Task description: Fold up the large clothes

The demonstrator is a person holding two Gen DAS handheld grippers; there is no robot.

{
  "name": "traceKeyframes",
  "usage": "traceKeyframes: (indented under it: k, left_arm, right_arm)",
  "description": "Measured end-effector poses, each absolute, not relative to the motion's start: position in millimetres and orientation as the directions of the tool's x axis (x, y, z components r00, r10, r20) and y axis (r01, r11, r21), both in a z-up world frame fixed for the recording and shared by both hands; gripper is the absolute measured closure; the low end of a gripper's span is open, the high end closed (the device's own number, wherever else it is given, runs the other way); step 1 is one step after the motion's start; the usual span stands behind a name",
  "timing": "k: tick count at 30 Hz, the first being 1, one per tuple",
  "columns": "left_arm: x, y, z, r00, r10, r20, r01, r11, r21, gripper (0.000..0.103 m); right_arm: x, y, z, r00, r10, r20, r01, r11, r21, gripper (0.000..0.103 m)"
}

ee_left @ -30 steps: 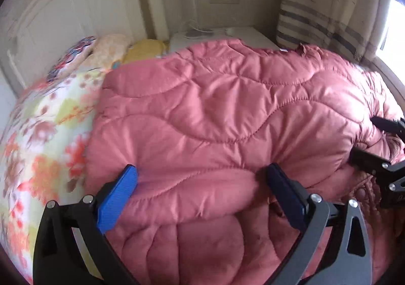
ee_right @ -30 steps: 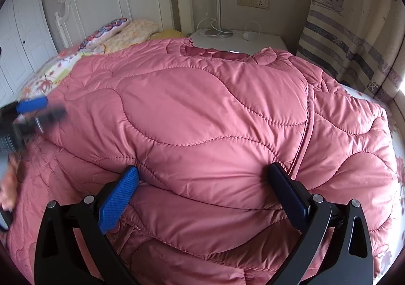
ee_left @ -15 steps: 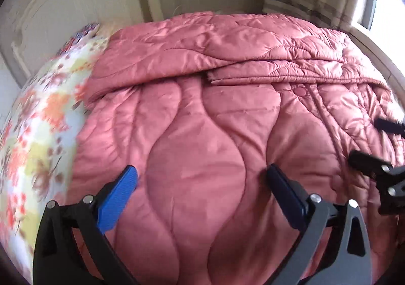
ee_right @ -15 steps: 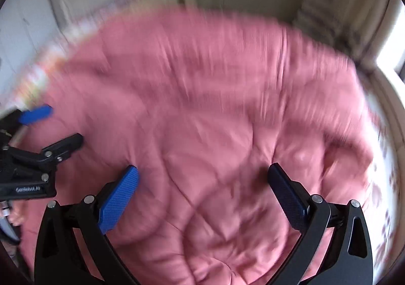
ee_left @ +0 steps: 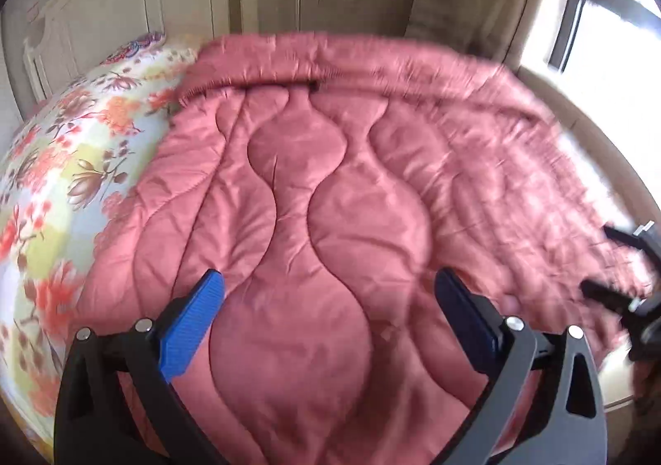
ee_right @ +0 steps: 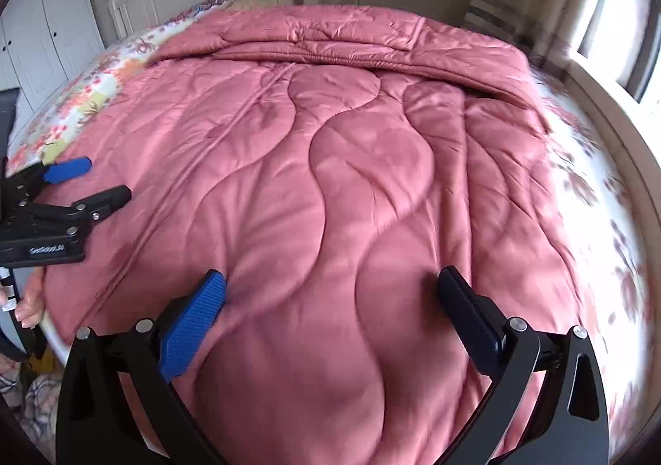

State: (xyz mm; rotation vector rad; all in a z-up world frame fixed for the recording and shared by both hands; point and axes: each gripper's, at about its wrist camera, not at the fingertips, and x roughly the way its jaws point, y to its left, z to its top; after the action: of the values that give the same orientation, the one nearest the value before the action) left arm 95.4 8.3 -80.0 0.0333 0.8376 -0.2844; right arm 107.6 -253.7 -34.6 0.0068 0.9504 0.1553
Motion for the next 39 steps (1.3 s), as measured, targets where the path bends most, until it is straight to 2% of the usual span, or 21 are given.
traceKeyframes:
  k: [3,4,5,6,8,11,14,16,18,21,26,29,33,36,37,38,39]
  left_arm:
    - [91,-9,-100,0.594,-0.176,-0.785,0.301,0.954,0.014,0.002]
    - [88,-10,-104,0.625,-0.166,-0.763,0.308,0.950,0.047,0.002]
    - [84,-9,-103,0.637,-0.162,-0.753,0.307,0.950,0.055,0.002]
    - [84,-7,-100,0.622,-0.168,-0.764,0.314,0.948,0.047,0.002]
    - [83,4,-91,0.639,-0.175,-0.749,0.304,0.952,0.037,0.002]
    - [87,44,-79,0.691,-0.107,-0.715,0.172,0.985,0.019,0.002]
    - [105,82,-99,0.603,-0.080,-0.794,0.066,0.997,-0.050,0.002]
    - [102,85,-103,0.619,-0.072,-0.782,0.091,0.996,-0.020,0.002]
    - [94,85,-99,0.628,-0.072,-0.775,0.117,0.993,0.002,0.002]
    - [81,105,-85,0.683,-0.079,-0.727,0.087,0.996,-0.026,0.002]
    - [95,157,-85,0.665,-0.106,-0.739,-0.044,0.983,-0.180,0.002]
    - [98,160,-95,0.648,-0.147,-0.747,-0.027,0.976,-0.216,0.002]
    - [97,130,-106,0.635,-0.143,-0.759,0.062,0.989,-0.135,0.003]
    - [93,114,-104,0.629,-0.180,-0.756,0.115,0.984,-0.139,0.012]
    - [92,109,-104,0.625,-0.194,-0.756,0.132,0.981,-0.143,0.018]
    - [89,108,-103,0.624,-0.201,-0.755,0.142,0.979,-0.144,0.027]
    - [84,108,-103,0.623,-0.210,-0.753,0.152,0.977,-0.147,0.031]
  right_arm:
    - [87,-243,-39,0.585,0.200,-0.786,-0.186,0.976,0.110,0.005]
    - [84,-237,-54,0.550,0.177,-0.816,-0.193,0.978,0.082,0.004]
    - [82,-234,-63,0.569,0.152,-0.808,-0.199,0.979,0.044,0.004]
    - [78,-231,-65,0.603,0.148,-0.784,-0.199,0.980,0.032,0.004]
    - [80,-233,-63,0.584,0.145,-0.799,-0.187,0.982,0.041,0.004]
    - [79,-241,-46,0.599,0.091,-0.796,-0.171,0.985,-0.016,0.005]
    - [80,-273,-44,0.622,0.051,-0.781,-0.080,0.997,0.001,0.005]
    - [83,-294,-62,0.566,0.014,-0.824,0.005,1.000,0.021,0.004]
    - [78,-306,-69,0.595,0.069,-0.801,0.011,0.996,0.094,0.004]
    - [71,-306,-59,0.588,0.037,-0.808,-0.017,0.999,0.034,0.005]
    - [41,-376,-28,0.672,0.005,-0.741,0.096,0.991,0.094,0.005]
    - [36,-421,-46,0.628,0.001,-0.779,0.221,0.959,0.179,0.005]
    - [28,-429,-77,0.588,0.063,-0.807,0.241,0.938,0.249,0.004]
    - [25,-404,-80,0.613,0.066,-0.787,0.175,0.961,0.216,0.008]
    - [25,-397,-79,0.618,0.084,-0.782,0.154,0.962,0.225,0.017]
    - [24,-389,-78,0.623,0.109,-0.775,0.128,0.963,0.238,0.021]
    - [23,-384,-77,0.625,0.127,-0.770,0.110,0.962,0.249,0.031]
